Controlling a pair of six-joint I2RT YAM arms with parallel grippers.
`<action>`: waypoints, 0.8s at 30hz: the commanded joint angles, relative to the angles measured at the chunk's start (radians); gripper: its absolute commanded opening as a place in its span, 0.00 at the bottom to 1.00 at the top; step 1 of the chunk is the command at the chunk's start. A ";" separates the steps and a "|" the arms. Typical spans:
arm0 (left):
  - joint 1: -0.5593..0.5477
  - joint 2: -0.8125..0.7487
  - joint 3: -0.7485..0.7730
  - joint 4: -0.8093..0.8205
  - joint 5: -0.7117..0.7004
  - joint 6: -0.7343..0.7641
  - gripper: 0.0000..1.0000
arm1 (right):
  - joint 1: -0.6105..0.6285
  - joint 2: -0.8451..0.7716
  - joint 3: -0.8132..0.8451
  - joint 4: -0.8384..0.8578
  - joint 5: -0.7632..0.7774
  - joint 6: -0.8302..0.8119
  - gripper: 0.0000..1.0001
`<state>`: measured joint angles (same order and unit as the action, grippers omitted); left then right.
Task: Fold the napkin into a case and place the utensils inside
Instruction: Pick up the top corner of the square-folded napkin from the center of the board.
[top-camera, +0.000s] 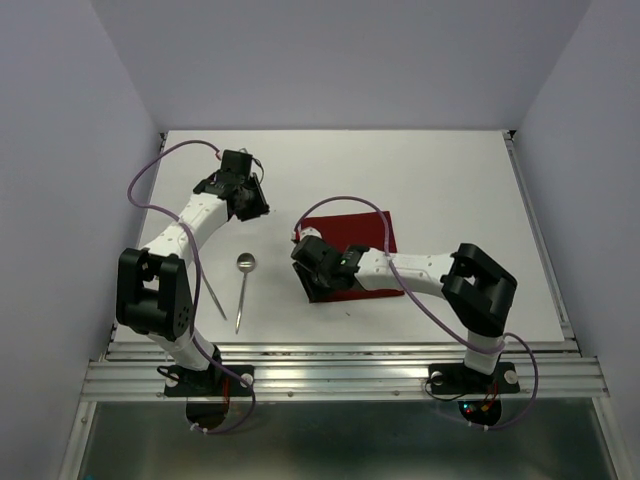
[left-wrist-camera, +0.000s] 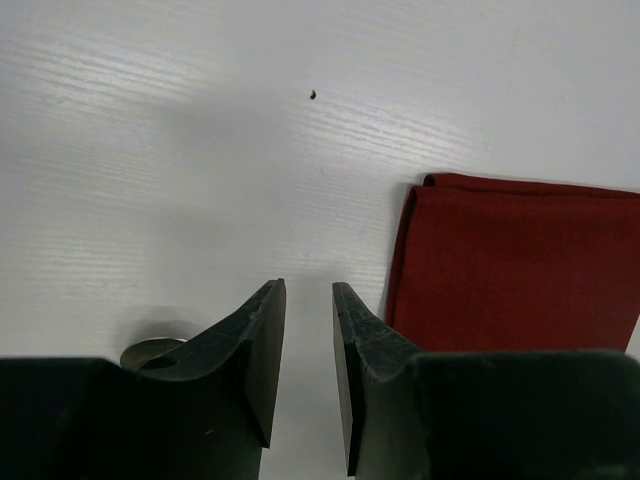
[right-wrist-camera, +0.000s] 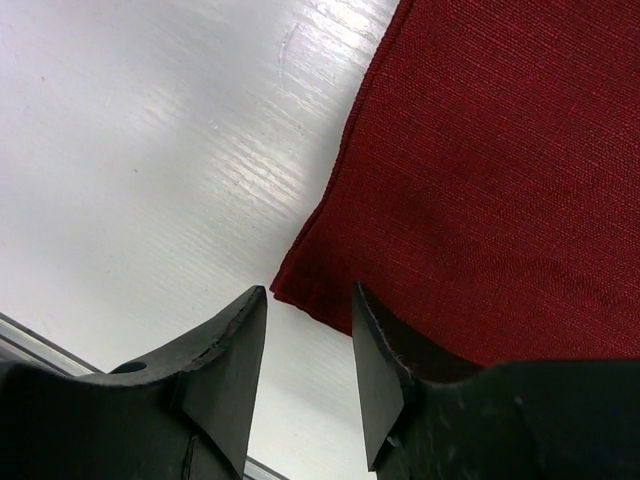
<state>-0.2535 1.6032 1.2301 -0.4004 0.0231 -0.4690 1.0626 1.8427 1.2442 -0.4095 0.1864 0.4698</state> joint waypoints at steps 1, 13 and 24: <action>-0.001 -0.034 -0.015 0.017 0.009 0.006 0.37 | 0.011 0.021 0.043 0.008 0.022 -0.017 0.44; -0.001 -0.032 -0.027 0.021 0.014 0.006 0.37 | 0.030 0.056 0.049 0.006 0.019 -0.022 0.39; -0.001 -0.043 -0.035 0.020 0.009 0.009 0.37 | 0.030 0.030 0.049 0.006 0.045 -0.002 0.21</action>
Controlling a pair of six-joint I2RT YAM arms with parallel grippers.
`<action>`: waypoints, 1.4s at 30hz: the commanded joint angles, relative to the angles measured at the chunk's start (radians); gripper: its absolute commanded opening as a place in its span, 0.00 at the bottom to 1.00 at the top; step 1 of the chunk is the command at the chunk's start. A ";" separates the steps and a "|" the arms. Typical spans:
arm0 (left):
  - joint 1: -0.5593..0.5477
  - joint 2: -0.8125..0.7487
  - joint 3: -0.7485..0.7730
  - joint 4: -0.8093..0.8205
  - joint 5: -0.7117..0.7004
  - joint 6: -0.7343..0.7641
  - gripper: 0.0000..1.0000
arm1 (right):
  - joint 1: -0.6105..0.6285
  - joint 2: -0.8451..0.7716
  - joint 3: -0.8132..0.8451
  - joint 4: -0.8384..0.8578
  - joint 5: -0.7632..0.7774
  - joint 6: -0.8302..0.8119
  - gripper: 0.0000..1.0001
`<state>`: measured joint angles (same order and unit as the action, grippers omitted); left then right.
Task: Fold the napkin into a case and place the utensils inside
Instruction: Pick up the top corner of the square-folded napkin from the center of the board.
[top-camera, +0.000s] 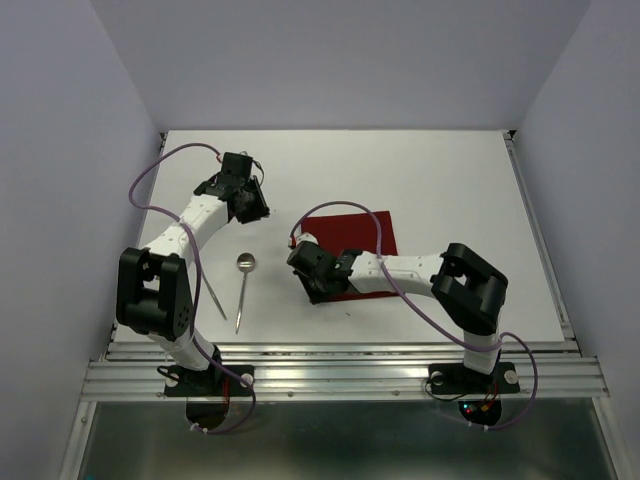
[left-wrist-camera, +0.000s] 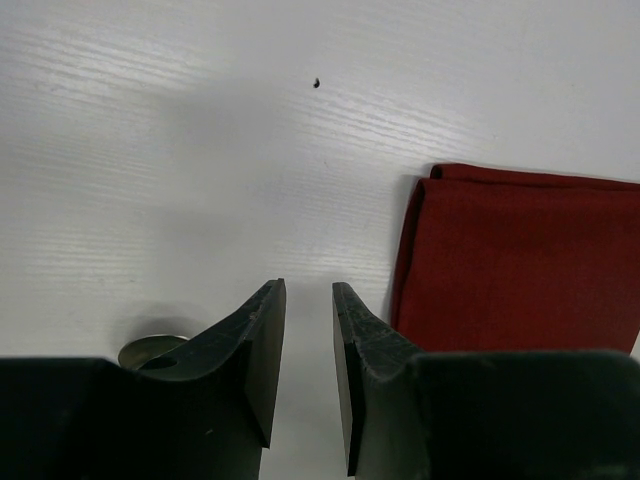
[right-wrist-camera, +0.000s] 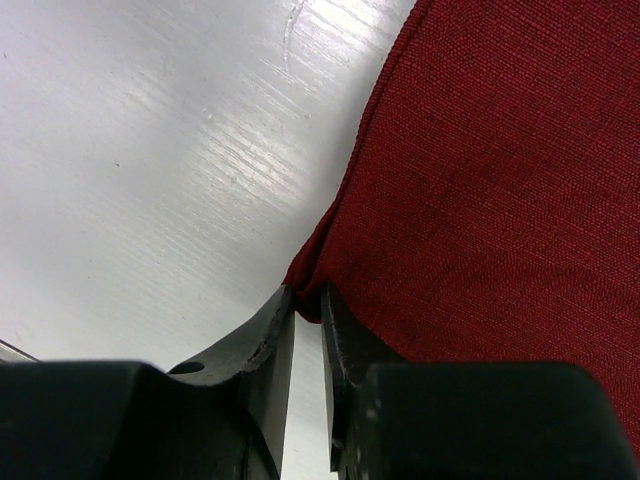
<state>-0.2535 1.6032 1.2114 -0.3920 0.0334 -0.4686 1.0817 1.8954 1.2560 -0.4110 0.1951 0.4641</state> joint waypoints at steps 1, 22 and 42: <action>-0.001 -0.043 -0.016 0.013 -0.001 0.008 0.37 | 0.011 -0.025 0.036 0.008 0.038 0.007 0.19; -0.001 -0.048 -0.021 0.012 -0.001 0.013 0.37 | 0.011 -0.058 0.026 0.018 0.061 0.036 0.17; -0.001 -0.042 -0.015 0.008 0.002 0.016 0.37 | -0.037 -0.111 0.011 0.037 0.155 0.045 0.01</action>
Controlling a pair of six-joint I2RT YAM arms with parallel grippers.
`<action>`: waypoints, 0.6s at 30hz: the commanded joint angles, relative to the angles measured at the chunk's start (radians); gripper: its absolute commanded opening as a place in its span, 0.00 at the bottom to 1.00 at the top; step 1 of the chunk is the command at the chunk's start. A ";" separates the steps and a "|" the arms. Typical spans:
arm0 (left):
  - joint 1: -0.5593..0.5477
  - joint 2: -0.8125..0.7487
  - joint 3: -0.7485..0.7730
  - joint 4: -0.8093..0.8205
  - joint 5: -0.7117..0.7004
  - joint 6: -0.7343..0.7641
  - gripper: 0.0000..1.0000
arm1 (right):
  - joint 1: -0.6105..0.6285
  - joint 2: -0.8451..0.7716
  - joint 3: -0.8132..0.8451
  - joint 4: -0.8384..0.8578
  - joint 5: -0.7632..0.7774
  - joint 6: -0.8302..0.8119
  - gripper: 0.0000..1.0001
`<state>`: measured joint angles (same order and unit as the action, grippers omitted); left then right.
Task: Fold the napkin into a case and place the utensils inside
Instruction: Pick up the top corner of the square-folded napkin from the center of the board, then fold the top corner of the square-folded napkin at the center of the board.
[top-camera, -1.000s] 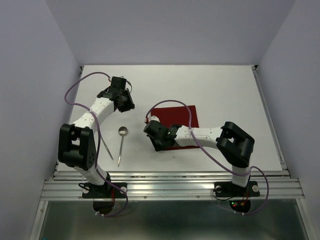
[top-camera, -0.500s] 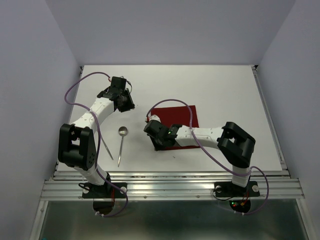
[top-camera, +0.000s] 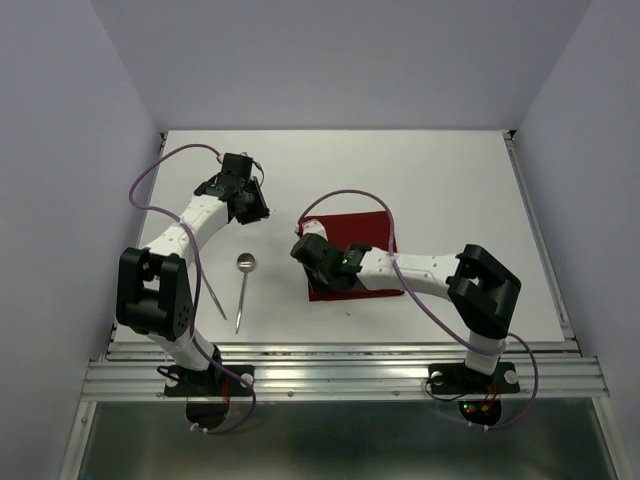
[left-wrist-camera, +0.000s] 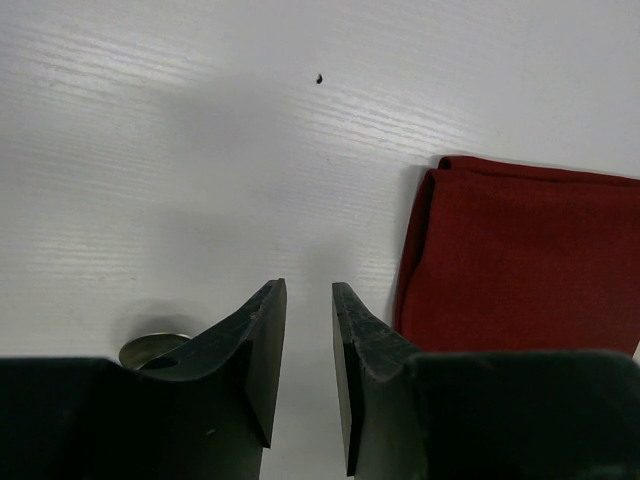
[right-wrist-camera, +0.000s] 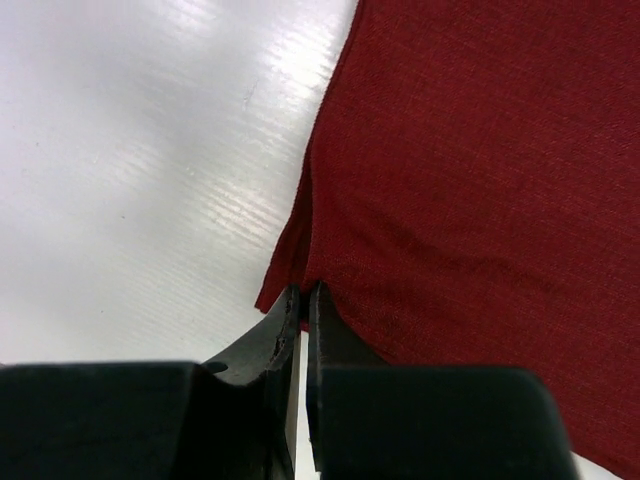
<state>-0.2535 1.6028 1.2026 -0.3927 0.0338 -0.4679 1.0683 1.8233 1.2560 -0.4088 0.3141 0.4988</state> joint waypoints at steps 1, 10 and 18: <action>-0.001 -0.041 -0.006 0.009 0.000 0.017 0.37 | -0.040 -0.039 0.008 0.039 0.034 0.012 0.01; -0.001 -0.041 -0.009 0.005 0.003 0.021 0.36 | -0.221 -0.076 -0.056 0.142 -0.050 0.041 0.01; -0.001 -0.049 -0.011 -0.001 -0.002 0.021 0.36 | -0.343 -0.032 -0.040 0.169 -0.075 0.035 0.01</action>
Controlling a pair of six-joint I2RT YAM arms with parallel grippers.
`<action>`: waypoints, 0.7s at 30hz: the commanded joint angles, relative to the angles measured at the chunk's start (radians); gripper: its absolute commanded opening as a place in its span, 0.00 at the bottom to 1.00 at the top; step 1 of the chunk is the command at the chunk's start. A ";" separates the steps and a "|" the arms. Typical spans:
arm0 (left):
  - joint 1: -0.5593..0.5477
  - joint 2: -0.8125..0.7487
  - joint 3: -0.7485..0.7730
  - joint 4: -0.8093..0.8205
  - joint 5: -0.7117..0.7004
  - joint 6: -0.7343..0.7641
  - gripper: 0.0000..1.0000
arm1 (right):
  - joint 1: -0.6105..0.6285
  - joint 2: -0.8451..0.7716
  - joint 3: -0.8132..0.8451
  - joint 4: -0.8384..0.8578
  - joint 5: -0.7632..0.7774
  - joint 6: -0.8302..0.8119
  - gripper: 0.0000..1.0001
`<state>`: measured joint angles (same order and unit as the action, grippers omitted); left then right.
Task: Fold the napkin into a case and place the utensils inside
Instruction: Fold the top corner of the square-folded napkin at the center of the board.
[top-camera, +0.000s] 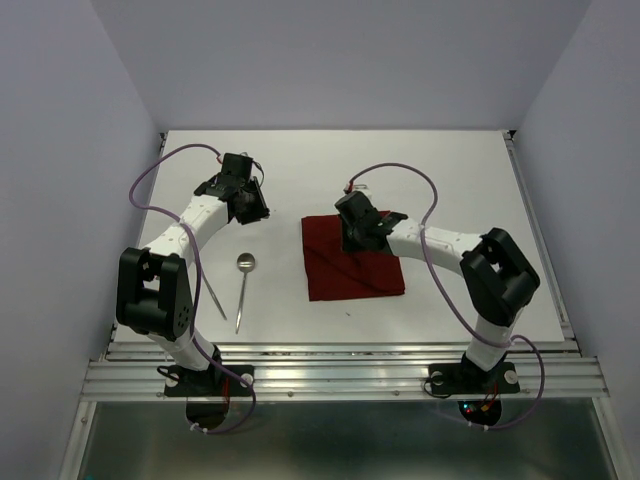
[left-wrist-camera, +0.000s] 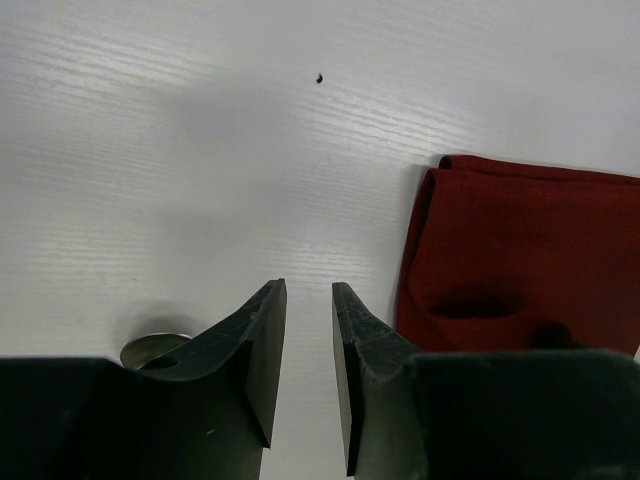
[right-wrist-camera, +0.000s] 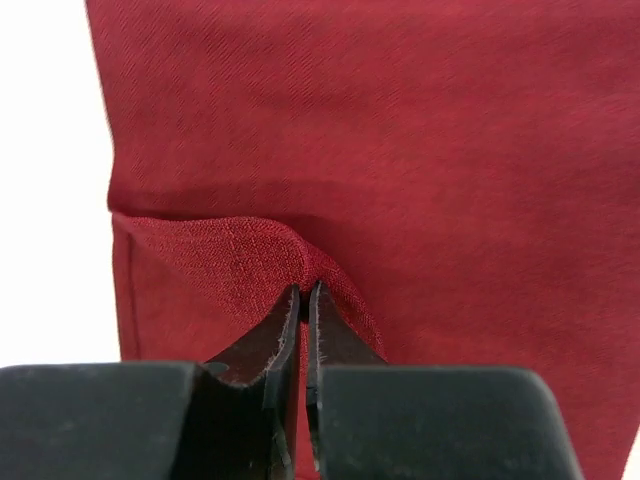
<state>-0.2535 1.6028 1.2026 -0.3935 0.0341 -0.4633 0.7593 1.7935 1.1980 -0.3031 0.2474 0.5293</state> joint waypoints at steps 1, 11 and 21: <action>-0.001 -0.049 -0.011 -0.001 -0.002 0.017 0.36 | -0.044 0.000 0.018 0.065 -0.008 0.006 0.01; -0.001 -0.053 -0.023 -0.004 0.003 0.020 0.36 | -0.166 0.056 0.060 0.079 -0.033 -0.022 0.01; -0.001 -0.060 -0.018 -0.008 0.001 0.020 0.36 | -0.215 0.087 0.090 0.079 -0.007 -0.034 0.01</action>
<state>-0.2535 1.5974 1.1870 -0.3950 0.0368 -0.4599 0.5606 1.8729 1.2278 -0.2619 0.2245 0.5117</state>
